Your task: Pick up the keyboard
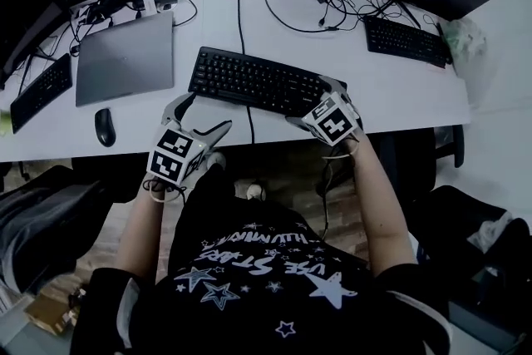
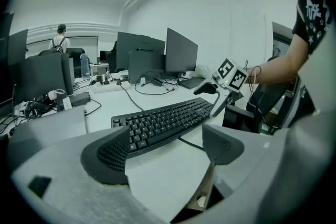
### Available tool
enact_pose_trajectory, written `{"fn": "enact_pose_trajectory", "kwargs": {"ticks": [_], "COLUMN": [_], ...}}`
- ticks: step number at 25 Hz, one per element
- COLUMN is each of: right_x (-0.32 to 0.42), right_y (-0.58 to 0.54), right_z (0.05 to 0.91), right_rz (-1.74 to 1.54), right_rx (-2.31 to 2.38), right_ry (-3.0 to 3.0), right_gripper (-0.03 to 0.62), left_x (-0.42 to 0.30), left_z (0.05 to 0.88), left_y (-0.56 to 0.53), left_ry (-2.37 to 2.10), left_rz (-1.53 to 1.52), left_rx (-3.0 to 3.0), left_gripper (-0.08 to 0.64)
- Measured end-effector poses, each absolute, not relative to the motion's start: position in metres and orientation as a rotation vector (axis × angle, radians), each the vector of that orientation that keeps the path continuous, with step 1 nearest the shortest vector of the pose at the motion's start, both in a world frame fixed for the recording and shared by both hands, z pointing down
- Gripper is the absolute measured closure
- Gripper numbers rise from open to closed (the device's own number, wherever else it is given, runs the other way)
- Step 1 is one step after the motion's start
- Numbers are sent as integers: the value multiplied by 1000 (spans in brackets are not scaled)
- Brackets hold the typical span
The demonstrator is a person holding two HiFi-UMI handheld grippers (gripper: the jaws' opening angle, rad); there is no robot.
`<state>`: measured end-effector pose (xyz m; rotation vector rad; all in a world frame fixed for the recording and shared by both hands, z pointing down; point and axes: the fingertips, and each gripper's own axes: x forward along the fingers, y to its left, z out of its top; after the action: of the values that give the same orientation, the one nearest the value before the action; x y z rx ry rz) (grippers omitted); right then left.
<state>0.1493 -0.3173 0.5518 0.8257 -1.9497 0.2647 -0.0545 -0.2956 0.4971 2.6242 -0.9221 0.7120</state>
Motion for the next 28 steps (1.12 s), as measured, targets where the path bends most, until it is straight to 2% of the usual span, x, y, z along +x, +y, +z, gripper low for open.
{"fn": "enact_pose_trajectory", "kwargs": {"ticks": [18, 28], "right_x": [151, 146], "right_y": [-350, -349], "right_z": [608, 615], "right_rz": [428, 427], "right_rx": [268, 211], "right_ry": [-1674, -1557], "right_gripper": [26, 20], "left_x": [-62, -65], "left_z": [526, 539], "left_y": [-351, -348], "left_ry": [-745, -721], "left_rz": [718, 728], "left_rx": [2589, 2557], "left_gripper": [137, 137]}}
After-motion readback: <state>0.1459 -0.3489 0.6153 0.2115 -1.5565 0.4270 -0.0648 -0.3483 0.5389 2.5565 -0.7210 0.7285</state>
